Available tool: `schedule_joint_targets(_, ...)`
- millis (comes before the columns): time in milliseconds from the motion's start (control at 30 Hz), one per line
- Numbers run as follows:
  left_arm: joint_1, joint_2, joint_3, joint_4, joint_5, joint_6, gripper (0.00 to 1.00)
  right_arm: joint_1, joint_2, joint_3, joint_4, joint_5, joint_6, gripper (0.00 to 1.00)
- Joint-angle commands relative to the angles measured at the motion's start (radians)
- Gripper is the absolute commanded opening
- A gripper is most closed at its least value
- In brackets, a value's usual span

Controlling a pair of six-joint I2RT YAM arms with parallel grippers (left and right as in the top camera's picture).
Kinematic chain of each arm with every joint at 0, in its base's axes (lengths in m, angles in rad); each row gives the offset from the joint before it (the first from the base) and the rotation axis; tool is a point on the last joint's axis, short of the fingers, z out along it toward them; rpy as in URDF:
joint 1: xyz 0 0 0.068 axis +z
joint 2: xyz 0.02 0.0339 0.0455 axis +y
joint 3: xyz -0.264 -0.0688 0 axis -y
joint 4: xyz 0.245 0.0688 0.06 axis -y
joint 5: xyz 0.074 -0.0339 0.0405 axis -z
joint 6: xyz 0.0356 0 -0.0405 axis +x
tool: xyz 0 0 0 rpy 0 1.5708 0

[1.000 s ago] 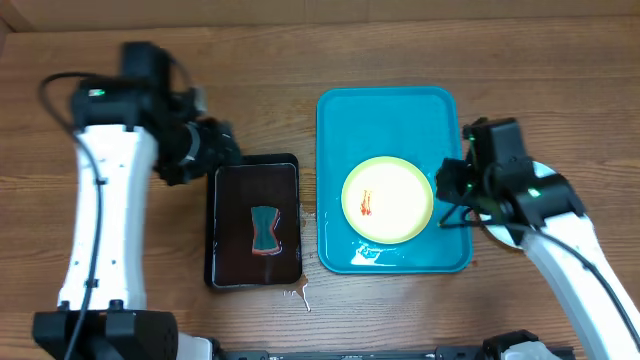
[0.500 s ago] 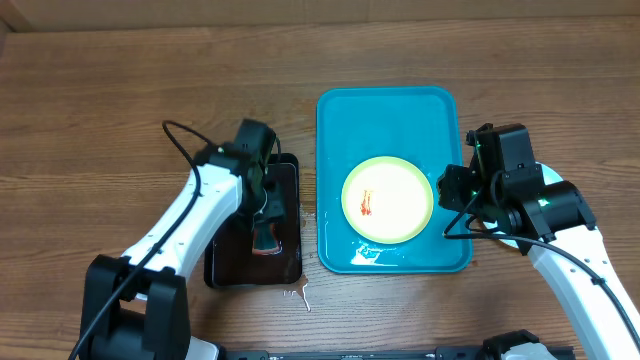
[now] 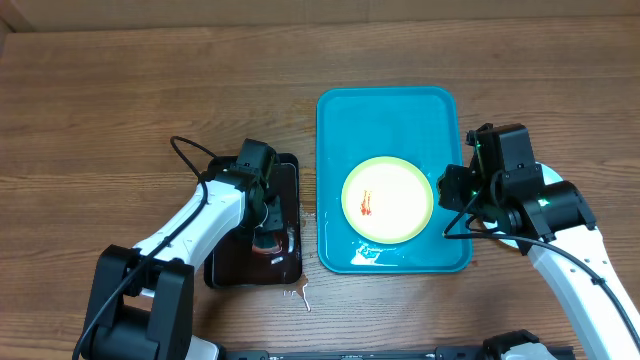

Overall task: Clean dirty plates on tray and stack at the side
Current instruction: 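Grasp the sponge from the black tray with the left gripper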

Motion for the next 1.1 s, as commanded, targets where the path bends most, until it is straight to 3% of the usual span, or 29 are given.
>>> schedule_joint_targets(0, 0.001, -0.001, 0.072, -0.063, -0.014, 0.045, 0.04, -0.003, -0.001, 0.007, 0.005, 0.038, 0.005, 0.41)
schedule_joint_targets(167, 0.011, -0.032, 0.214, -0.201, -0.064, 0.049, 0.04, -0.003, 0.000, 0.007, -0.003, 0.158, 0.120, 0.42)
schedule_joint_targets(367, 0.013, -0.044, 0.369, -0.346, -0.169, 0.051, 0.04, -0.003, 0.050, 0.007, -0.039, 0.160, 0.129, 0.52)
schedule_joint_targets(633, 0.012, -0.023, 0.336, -0.317, -0.169, -0.021, 0.04, -0.003, 0.214, 0.007, -0.051, 0.138, 0.105, 0.50)
schedule_joint_targets(1067, 0.013, -0.001, 0.217, -0.219, -0.116, 0.030, 0.04, -0.066, 0.333, 0.007, 0.063, 0.004, -0.037, 0.47)
